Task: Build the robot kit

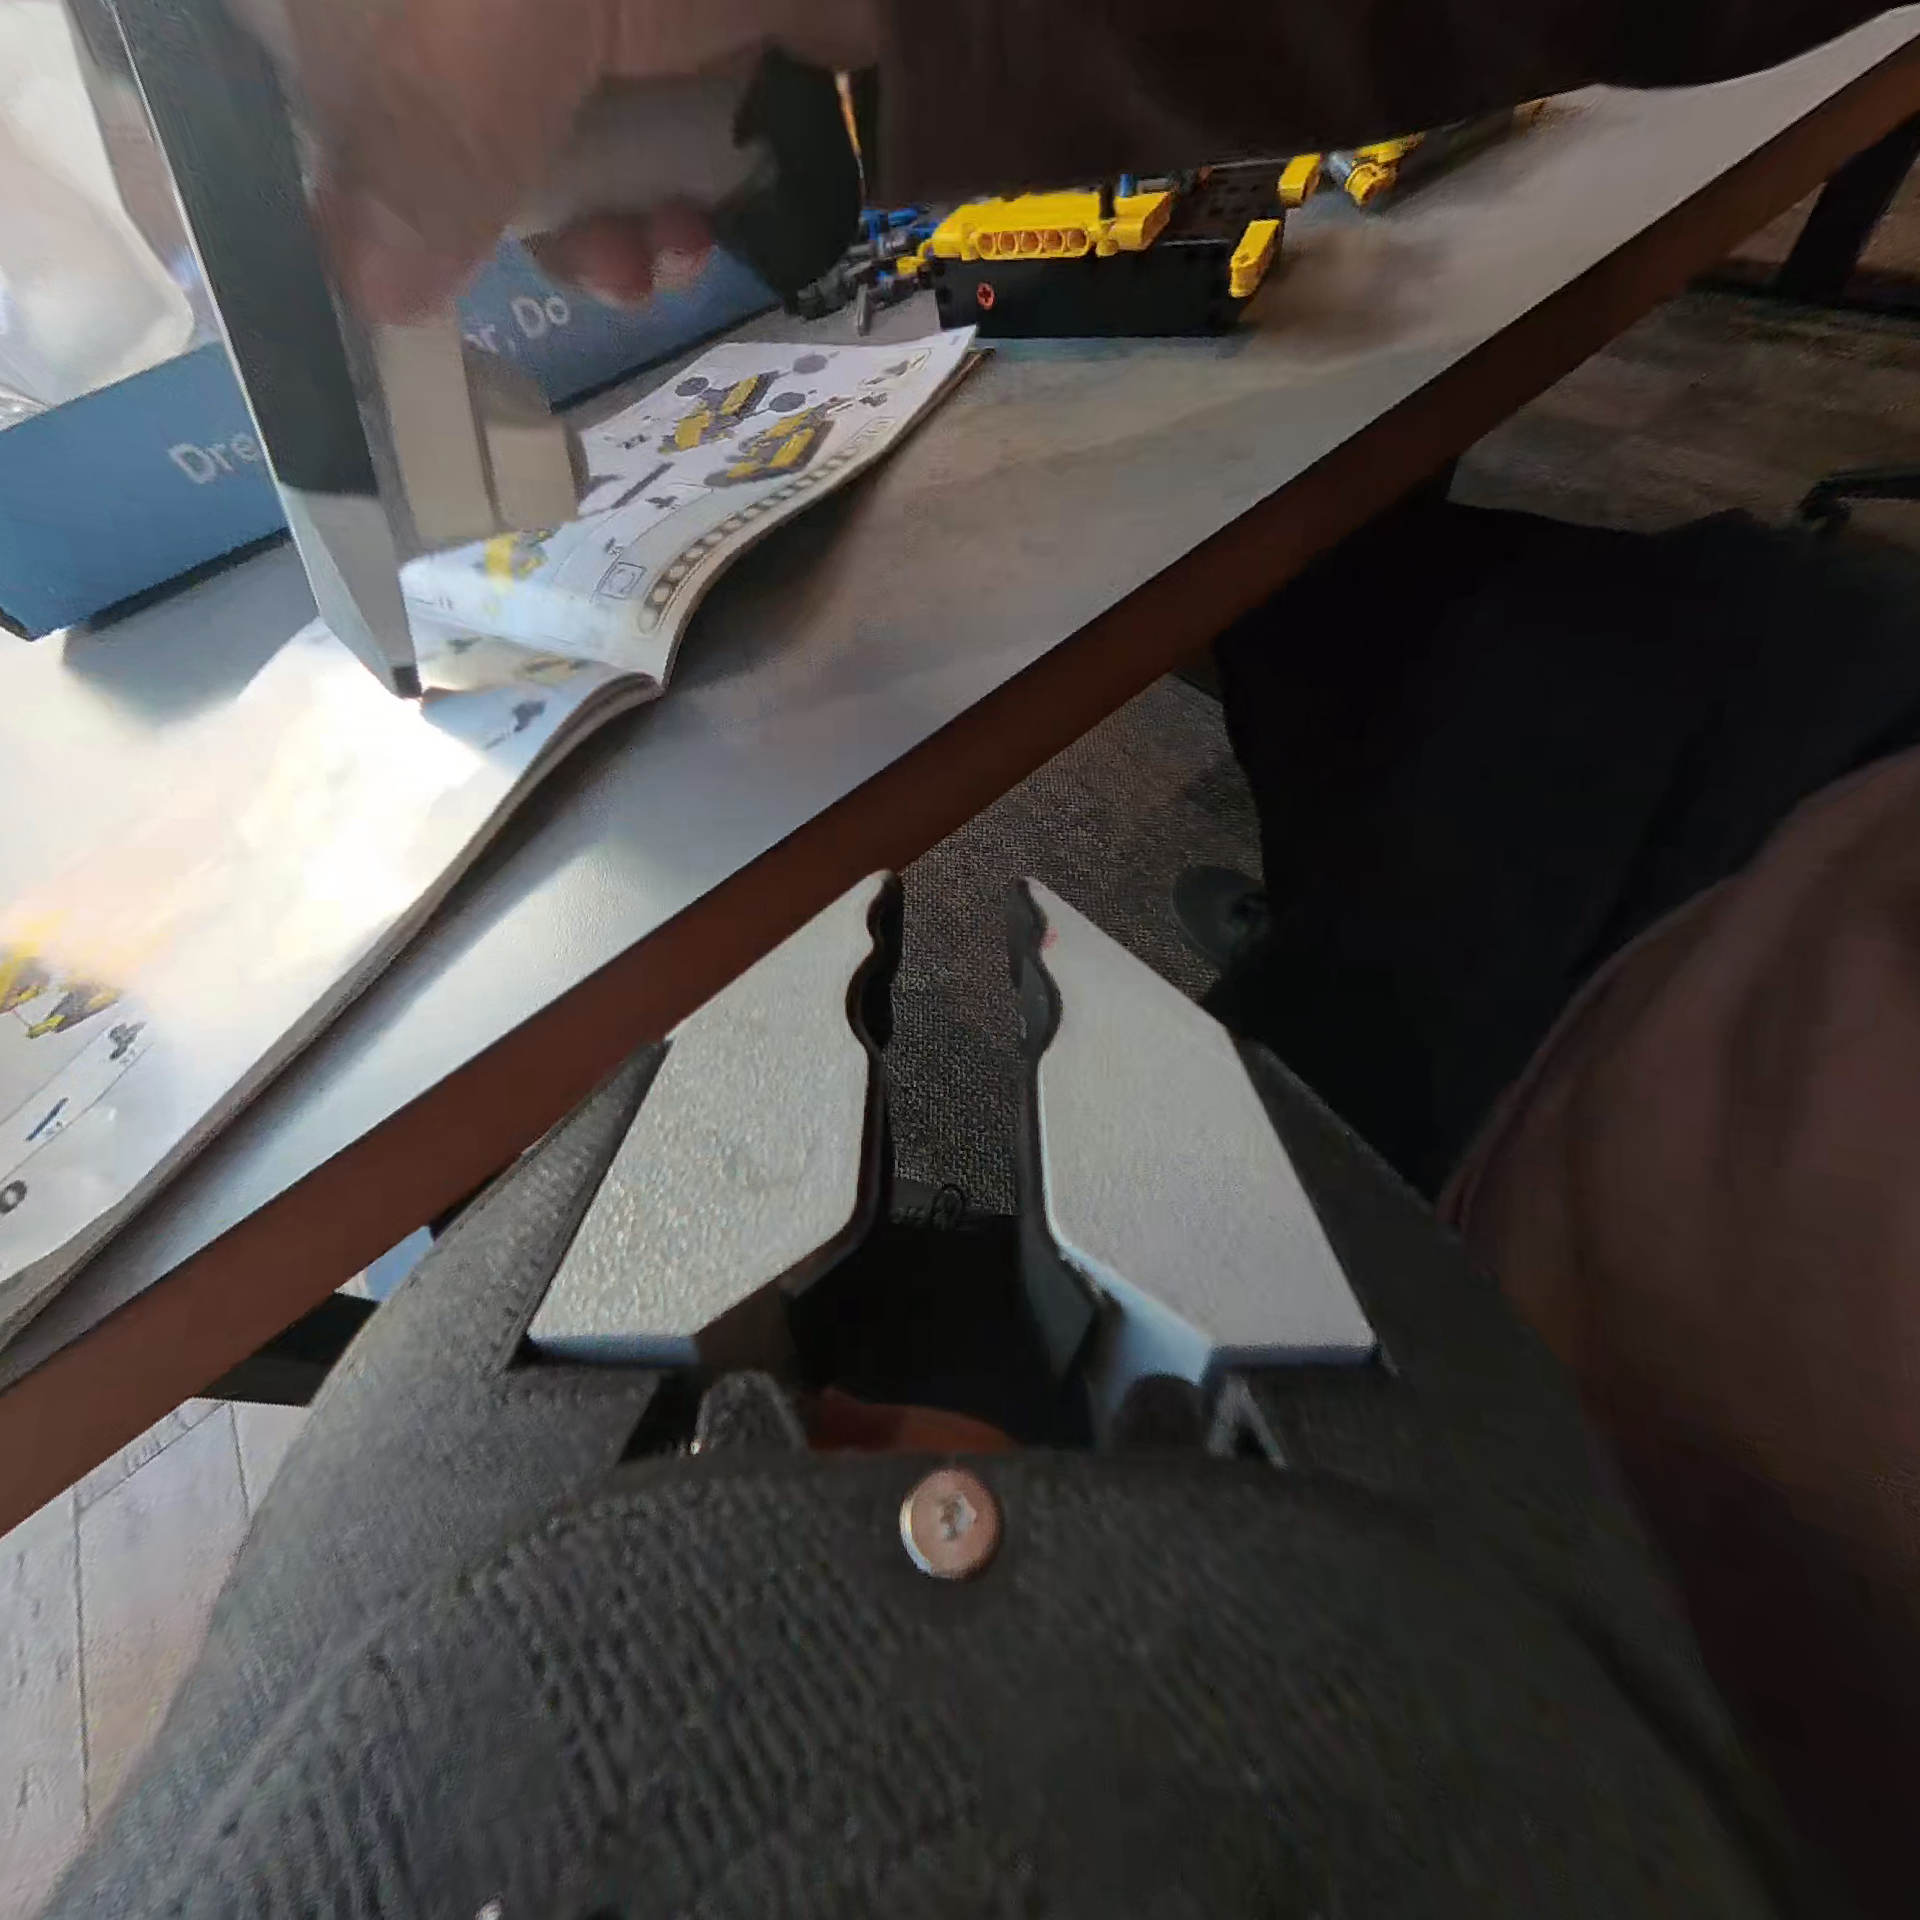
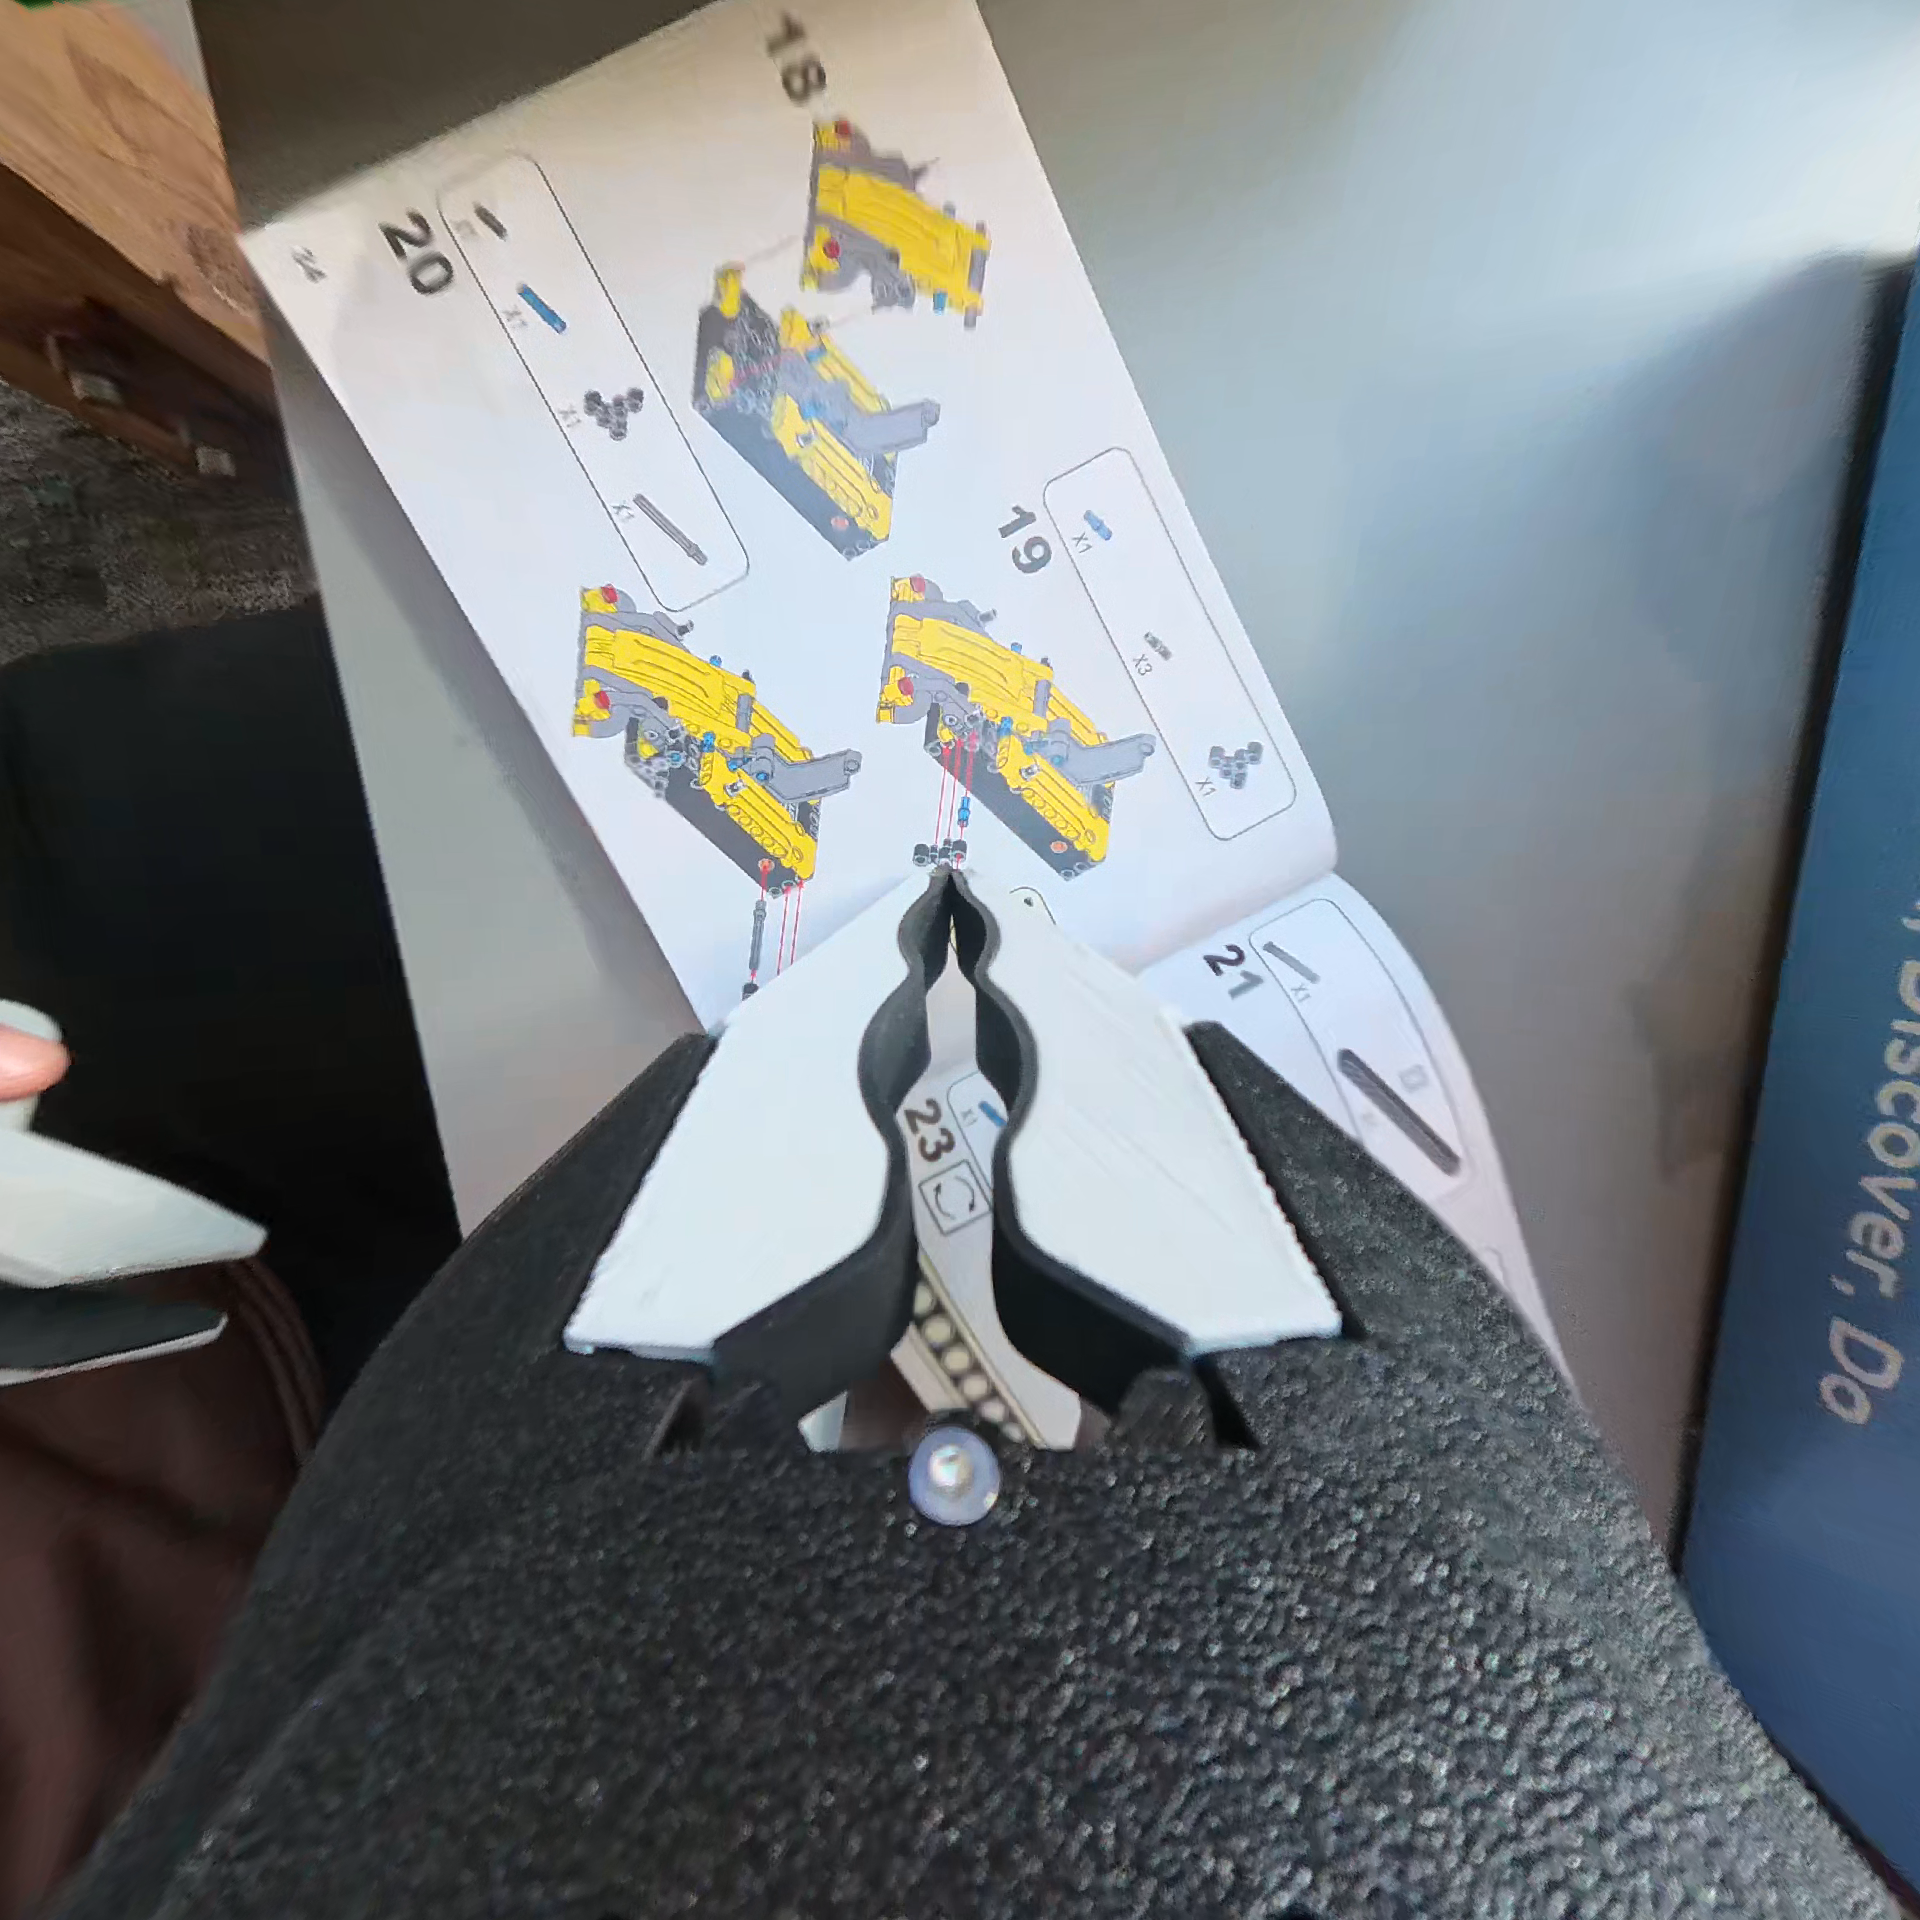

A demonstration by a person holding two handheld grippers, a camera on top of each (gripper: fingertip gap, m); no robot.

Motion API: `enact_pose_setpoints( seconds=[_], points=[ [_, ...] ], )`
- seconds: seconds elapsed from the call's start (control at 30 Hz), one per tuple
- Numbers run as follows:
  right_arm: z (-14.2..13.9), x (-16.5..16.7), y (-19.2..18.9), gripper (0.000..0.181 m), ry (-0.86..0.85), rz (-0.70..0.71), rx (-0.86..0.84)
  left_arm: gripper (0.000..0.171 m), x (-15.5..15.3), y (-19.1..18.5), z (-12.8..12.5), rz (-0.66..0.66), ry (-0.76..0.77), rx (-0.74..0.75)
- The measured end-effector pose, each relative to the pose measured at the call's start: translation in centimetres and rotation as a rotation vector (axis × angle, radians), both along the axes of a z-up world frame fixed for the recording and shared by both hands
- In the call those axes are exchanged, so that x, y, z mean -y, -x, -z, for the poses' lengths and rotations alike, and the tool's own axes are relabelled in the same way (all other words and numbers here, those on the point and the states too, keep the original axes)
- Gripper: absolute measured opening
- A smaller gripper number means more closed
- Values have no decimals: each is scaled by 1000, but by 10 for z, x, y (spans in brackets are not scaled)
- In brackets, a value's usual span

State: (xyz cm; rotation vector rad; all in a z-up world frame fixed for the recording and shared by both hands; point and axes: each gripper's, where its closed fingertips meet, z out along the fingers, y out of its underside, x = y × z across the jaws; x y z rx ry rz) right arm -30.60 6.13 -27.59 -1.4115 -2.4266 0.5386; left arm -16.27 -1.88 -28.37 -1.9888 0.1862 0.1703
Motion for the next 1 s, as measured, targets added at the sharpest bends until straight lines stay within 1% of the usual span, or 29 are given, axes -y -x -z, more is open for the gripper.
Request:
enact_pose_setpoints(
  seconds=[0.1, 0.2, 0.27, 0.33, 0.4, 0.47, 0.53, 0.6, 0.67, 0.73, 0.77, 0.83, 0.9, 1.0],
  points=[
    [-34, -1, -17, 0, 102, 26, -97, 18, 1, 3, 5, 6, 15, 17],
    [-77, -24, -54, 5, 181, 74, -240, 18, 1, 2, 9, 22, 26, 31],
    [-104, -57, -86, 12, 197, 156, -344, 19, -1, -1, 9, 39, 27, 34],
    [-128, -100, -124, 20, 178, 270, -460, 19, -2, -5, 12, 57, 36, 27],
    [-140, -145, -172, 28, 142, 387, -535, 20, -4, -9, 14, 72, 42, 17],
    [-136, -181, -223, 34, 151, 508, -552, 21, -9, -13, 12, 80, 29, 8],
    [-125, -203, -266, 39, 201, 604, -560, 24, -16, -21, 9, 104, 11, 16],
    [-111, -211, -294, 41, 239, 644, -586, 26, -22, -31, 7, 134, 5, 26],
    [-87, -218, -313, 43, 221, 670, -569, 27, -31, -42, 2, 171, -17, 36],
    [-58, -224, -326, 45, 203, 709, -497, 27, -40, -51, -2, 191, -28, 20],
    [-47, -222, -329, 50, 215, 708, -463, 27, -46, -54, -4, 192, -31, 4],
    [-32, -220, -331, 53, 221, 716, -423, 27, -57, -62, -7, 204, -25, -5],
    [-23, -221, -331, 53, 205, 737, -408, 27, -67, -74, -8, 227, -17, 17],
    [-19, -220, -328, 52, 178, 736, -442, 27, -78, -88, -5, 277, -10, 22]
  ],
)
